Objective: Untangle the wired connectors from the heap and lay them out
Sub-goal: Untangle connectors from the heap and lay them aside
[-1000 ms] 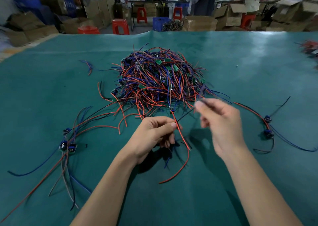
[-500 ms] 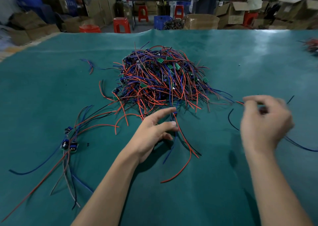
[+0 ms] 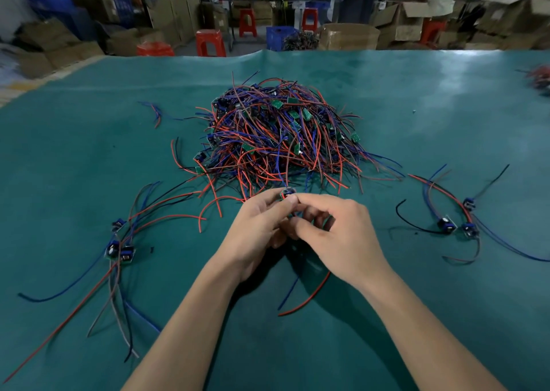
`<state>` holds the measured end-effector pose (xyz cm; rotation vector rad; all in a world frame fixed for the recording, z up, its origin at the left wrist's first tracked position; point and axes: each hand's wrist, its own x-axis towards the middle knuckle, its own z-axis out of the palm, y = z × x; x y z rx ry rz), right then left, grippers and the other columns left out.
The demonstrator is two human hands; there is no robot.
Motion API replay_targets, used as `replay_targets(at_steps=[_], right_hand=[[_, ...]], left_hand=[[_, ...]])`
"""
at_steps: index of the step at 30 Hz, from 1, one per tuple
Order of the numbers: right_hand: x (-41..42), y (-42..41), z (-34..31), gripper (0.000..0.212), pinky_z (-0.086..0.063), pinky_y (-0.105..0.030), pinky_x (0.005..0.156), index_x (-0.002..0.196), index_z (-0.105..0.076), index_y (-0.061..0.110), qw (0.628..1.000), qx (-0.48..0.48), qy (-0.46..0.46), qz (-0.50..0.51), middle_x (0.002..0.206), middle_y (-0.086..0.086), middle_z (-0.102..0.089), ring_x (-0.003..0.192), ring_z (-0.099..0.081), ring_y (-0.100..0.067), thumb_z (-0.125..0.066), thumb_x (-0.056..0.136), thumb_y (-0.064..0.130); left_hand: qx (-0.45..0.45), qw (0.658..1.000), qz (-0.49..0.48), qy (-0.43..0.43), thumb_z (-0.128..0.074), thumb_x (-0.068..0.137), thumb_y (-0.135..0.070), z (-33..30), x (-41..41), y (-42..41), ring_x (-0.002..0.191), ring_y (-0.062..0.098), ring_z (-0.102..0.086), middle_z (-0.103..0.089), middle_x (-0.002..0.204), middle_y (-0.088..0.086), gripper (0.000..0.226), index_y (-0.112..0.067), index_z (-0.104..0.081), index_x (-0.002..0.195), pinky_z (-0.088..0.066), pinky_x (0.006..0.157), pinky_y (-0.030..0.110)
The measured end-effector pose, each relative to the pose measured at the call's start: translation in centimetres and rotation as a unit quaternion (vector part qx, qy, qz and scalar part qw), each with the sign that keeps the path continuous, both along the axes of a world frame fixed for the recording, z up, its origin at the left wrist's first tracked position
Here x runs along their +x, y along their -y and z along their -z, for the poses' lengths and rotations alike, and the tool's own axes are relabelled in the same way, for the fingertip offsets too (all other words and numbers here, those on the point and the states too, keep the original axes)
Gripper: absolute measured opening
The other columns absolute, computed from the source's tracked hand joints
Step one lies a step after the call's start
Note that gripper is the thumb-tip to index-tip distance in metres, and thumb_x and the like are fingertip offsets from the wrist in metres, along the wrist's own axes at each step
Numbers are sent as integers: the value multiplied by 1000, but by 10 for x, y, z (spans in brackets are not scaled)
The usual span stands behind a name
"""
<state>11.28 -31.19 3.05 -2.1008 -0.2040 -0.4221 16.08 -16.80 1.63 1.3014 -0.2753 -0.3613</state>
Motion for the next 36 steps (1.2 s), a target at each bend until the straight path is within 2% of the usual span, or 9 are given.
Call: replay_targets(at_steps=[5,7,11,15,19,25,27,30,36], right_hand=[[1,4,-1,7,-53,-25,65,85,-82,24,987,129,-77,-50,72,7,-75,65,-67,-11,-79,81,28],[4,7,0,9,-47,-19,57,78,-80,23,977,197,-75,-2,66,5,-72,59,-62,-6,-76,84,29],[10,15,3,14,-40,-29,56,80,-75,20,960,223,-105,134,68,5,-67,62,-56,-12,-76,89,30],[8,10,-2,17,-31,-23,43,87,-80,19,926,328,-187,15,73,0,-67,55,-49,-12,-68,96,27],[6,17,-9,16,-28,-22,47,86,-81,12,886,408,-217,-50,76,0,-70,62,-51,-15,-76,79,26],[12,24,-3,14,-32,-19,48,70,-78,12,922,374,-69,76,72,2,-69,54,-45,-8,-78,85,11],[17,38,-2,20,-37,-19,54,69,-74,18,934,320,16,157,63,9,-63,55,-46,-6,-77,87,11],[20,58,1,13,-47,-30,70,74,-71,32,943,174,103,265,76,4,-68,66,-58,-7,-76,85,28],[21,88,3,10,-55,-55,79,87,-61,31,845,244,160,449,90,-5,-70,81,-67,-37,-58,87,41]], left_hand=[[-17,999,-15,-38,-47,104,-16,0,3,-1,67,15,-53,-70,80,2,24,-7,-66,114,-30,54,25],[-17,999,-10,-38,-46,104,-14,-1,2,-2,55,9,-50,-72,78,1,25,-3,-66,115,-30,49,20],[12,1000,17,-7,-56,98,-25,0,-1,-4,46,9,-42,-68,69,9,27,-4,-72,103,-26,42,15],[34,997,59,23,-64,87,-36,-1,-3,-7,41,6,-32,-49,48,0,27,-12,-77,89,-23,40,15],[74,993,79,52,-65,90,-41,0,-2,-9,37,9,-25,-41,42,-2,37,-6,-76,89,-20,37,18],[83,992,76,62,-63,90,-42,-1,-2,-8,36,10,-20,-34,39,-3,31,-16,-76,78,-14,41,25],[98,989,80,74,-62,91,-42,-2,-4,-7,35,8,-22,-34,39,-4,31,-18,-74,76,-18,39,20],[115,986,85,88,-60,91,-43,-4,-6,-5,34,7,-23,-35,40,-4,32,-19,-74,75,-20,38,17],[83,993,69,54,-60,94,-37,-5,-5,-6,35,7,-40,-53,46,0,29,-17,-73,76,-27,36,16]])
